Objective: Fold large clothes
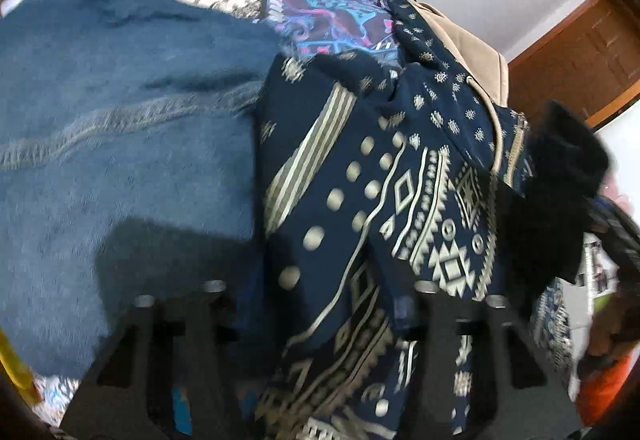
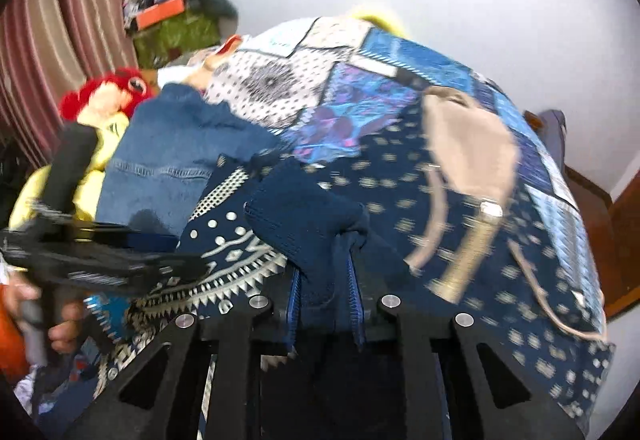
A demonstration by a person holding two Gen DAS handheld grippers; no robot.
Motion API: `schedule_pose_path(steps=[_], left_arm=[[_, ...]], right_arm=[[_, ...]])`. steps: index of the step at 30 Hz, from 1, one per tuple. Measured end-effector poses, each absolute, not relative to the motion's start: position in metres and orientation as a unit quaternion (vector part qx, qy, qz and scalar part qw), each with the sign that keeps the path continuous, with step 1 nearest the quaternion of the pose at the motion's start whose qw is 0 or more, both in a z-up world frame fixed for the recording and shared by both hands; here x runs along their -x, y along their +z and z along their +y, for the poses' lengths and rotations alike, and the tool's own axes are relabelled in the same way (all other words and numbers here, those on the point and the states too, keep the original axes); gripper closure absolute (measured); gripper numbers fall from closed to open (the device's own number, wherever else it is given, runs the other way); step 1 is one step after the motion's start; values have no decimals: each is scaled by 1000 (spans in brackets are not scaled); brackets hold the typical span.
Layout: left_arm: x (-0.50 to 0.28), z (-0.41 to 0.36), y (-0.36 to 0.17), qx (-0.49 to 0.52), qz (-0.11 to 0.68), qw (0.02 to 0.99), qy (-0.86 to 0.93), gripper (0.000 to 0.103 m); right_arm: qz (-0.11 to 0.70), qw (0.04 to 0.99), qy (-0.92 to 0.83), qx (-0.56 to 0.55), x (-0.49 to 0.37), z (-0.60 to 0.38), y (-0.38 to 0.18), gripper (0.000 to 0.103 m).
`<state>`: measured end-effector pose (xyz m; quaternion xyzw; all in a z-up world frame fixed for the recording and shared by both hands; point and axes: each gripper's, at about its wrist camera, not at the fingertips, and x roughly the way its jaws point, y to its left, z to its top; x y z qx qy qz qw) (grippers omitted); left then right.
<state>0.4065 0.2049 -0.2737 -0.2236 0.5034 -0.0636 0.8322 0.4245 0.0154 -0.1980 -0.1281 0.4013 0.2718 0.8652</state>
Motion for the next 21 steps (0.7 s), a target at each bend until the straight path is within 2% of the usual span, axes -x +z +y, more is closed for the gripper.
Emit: schedule_pose_path(steps=[1,2,12,15,21], left_arm=[[-408,204,-270,219,497,838,-53,75],[-409,202,-265,211,492,844,-40,95],[-383,213,-199,139,434,890,32,98],[-384,211,-204,123,448,885,38,97],[-396,200,-249,77,499,861,64,95]], right_arm=[[400,869,265,118,-423,2,-190,85],[398,872,259,113,-422,-9,-186,85],[391,900,189,45,-411,-115,-156,88],[405,897,176,33,-412,-132,-168,88],[455,882,117,28,-422,-173,-217,88]])
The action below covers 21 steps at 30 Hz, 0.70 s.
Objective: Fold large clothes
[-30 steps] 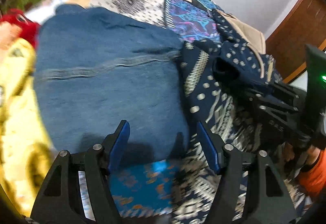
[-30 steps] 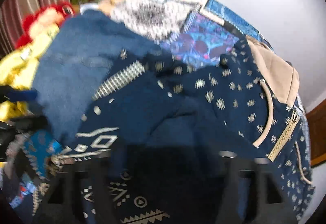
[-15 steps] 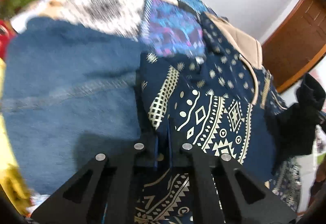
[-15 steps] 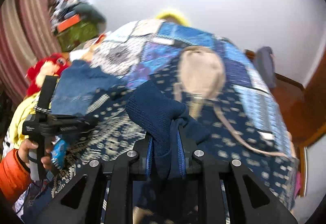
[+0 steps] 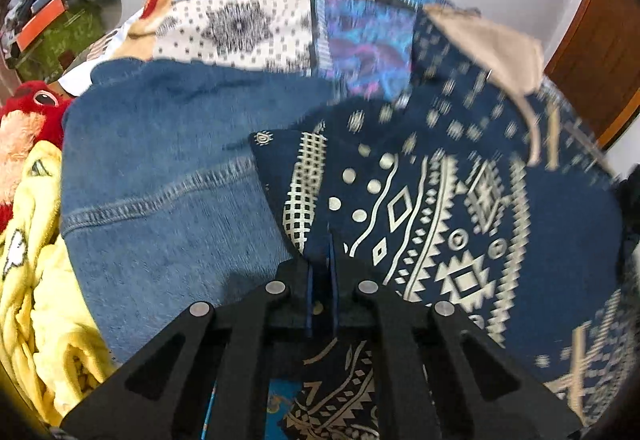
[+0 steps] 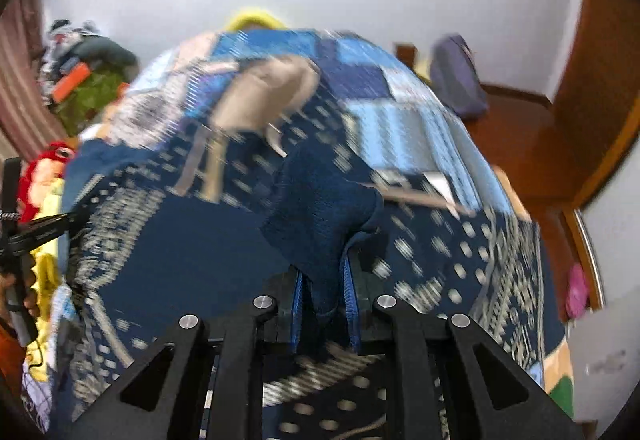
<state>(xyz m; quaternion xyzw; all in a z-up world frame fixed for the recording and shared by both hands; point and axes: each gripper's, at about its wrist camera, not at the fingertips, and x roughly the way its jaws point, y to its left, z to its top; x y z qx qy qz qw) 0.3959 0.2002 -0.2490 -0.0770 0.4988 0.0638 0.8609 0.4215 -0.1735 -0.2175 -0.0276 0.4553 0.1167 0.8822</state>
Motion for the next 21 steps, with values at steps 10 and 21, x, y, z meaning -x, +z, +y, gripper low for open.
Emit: schedule_pose_path(steps=[10,21], left_arm=[[-400,196,-267,53,511,855,75,80],[-374,182,-217,-23,495,863,99,32]], right_arm=[[477,874,73,56,-417,-237,-244,73],[461,886,26,53,-380,-286,-210,10]])
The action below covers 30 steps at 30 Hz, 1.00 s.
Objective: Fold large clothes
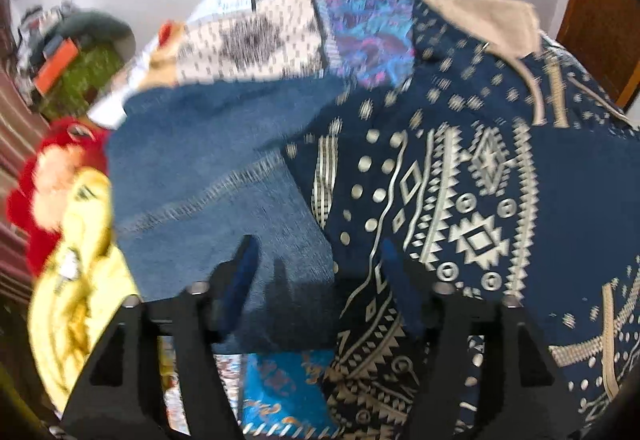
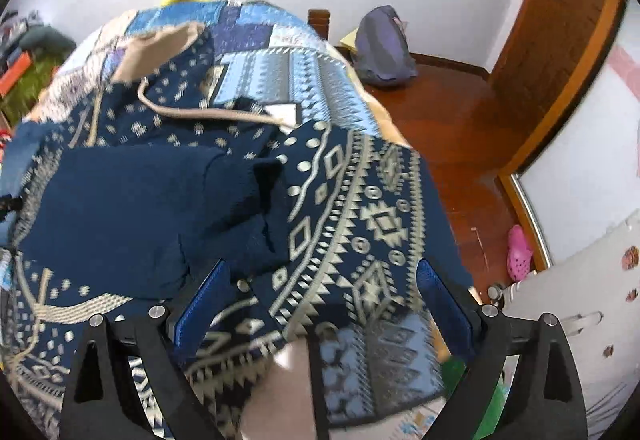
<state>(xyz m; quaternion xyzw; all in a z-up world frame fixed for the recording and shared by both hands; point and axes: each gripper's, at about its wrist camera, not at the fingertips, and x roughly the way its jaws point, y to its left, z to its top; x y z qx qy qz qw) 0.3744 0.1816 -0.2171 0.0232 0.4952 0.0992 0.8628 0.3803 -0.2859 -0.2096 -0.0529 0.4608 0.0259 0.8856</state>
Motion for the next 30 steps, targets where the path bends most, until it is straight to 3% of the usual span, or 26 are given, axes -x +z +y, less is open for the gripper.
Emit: schedule_pose_path(steps=[2,7,15,23,30], left_arm=[[-370,172,-199,-34,480,871,97,22],[-367,140,-161,-36,450,890,71,11],[-385,66,-138,-31,430,902,-6,10],[-416,0,-173,-24,466,881,-75,10],[-433,-28,-209,-27,496,863,-92,10]], right_arm=[[452,890,29,46,-371,-297,-196,10],[434,900,31,19,-361,-319,-167,10],[422,904,36,-61,-343,-366,-144,9],[495,859,12,-132,-360,-407,-212,9],[516,800,53,-301,-386,-439,-275,9]])
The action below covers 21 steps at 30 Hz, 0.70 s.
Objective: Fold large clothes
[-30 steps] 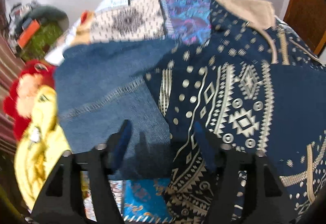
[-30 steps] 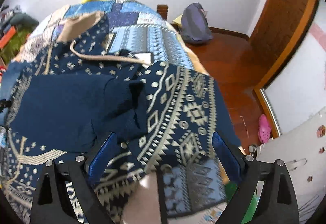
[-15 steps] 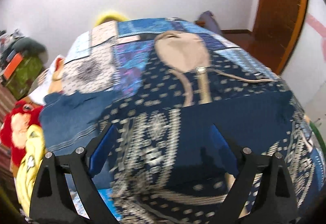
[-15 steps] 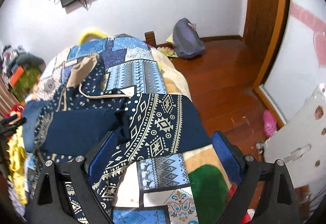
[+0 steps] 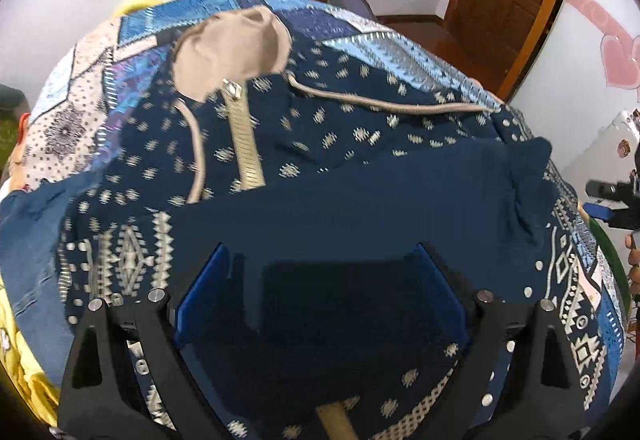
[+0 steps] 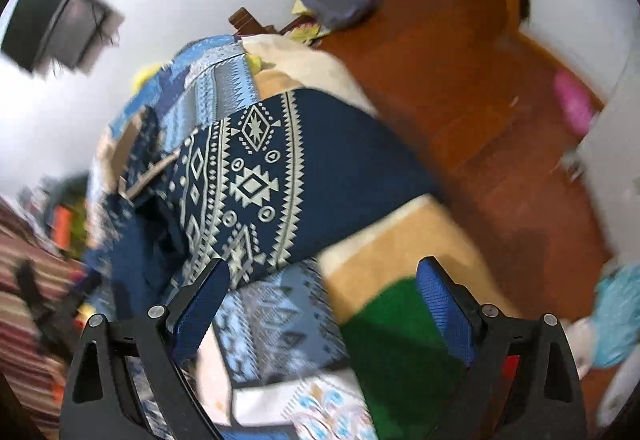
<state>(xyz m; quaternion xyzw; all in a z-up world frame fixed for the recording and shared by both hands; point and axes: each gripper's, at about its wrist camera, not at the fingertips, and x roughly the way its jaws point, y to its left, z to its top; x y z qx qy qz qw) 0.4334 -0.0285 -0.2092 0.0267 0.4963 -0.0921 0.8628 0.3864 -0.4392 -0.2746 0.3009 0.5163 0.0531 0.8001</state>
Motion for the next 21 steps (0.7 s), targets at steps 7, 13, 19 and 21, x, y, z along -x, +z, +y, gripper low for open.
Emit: schedule_pose_path(steps=[7,13,19,21], left_arm=[[-434,-22,-224,-22,506,858,-87,10],[-426,-2,-216,-12,500,863,-69,10],[-411,18,-193,-7,479,876,-54,10],[-405,25,-184,-3,471,880,-51,10]], right_arm=[[507,794,39,-333,-424,-434,-305,9],[486,816,-26,-313,-450,-430,-307,45],[450,856,-38,-251,-449,-417,-265,93],[419,875,-18,-242,-442,-405,-235,94]])
